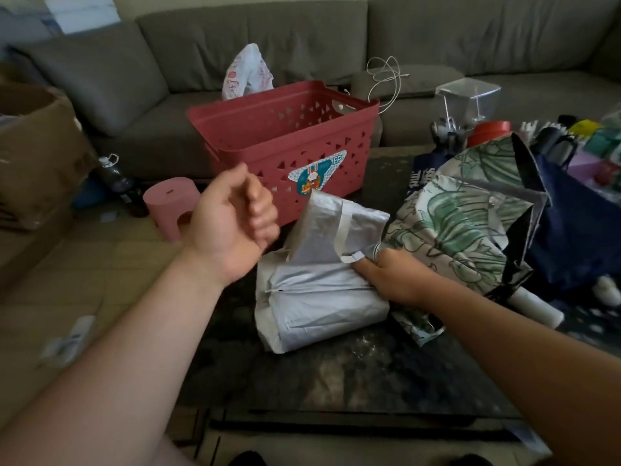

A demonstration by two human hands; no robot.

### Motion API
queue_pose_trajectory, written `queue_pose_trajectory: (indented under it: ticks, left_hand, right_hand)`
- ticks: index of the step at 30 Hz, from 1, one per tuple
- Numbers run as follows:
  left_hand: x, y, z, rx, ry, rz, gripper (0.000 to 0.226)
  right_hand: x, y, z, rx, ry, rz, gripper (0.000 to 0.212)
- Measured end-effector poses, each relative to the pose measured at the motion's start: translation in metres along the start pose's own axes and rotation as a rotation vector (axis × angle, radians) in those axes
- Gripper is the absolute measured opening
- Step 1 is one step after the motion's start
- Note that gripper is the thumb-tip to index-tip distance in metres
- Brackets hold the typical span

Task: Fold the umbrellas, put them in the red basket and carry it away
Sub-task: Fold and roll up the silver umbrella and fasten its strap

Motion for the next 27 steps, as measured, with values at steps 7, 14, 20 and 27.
queue_pose_trajectory:
  ticks: [7,14,20,27]
  left_hand:
    - [-0.155,-0.006,-0.101,-0.432,-0.992,0.983,0.022]
    - [-0.142,-0.028,-0.058,0.122,-0.562,0.149,0.051]
    - [-0.075,0.001,-0.016,-0.233,-0.219,-0.565,0.127]
    - [-0.092,-0.064,0.005,0.242,-0.257,-0.378,0.072]
  right_hand:
    - [0.007,-0.001,0.011,-0.016,0.046,0.060,0.059]
    - [-0.009,-0.038,0.009,0.152,0.016,0.380,0.057]
    - [-0.028,-0.063,-0.006,0.250,-0.028,0.316,0.065]
    - [-0.009,-0.039,0.001,0.197,-0.004,0.066,0.078]
Point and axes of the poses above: each hand's wrist, its own z-axis towards the middle knuckle, its own y-axis out of the palm, x = y × z, the point moved 9 cm from there along z, towards the middle knuckle, and after that the axes turned 3 degrees about -z, right-handed, at the moved point
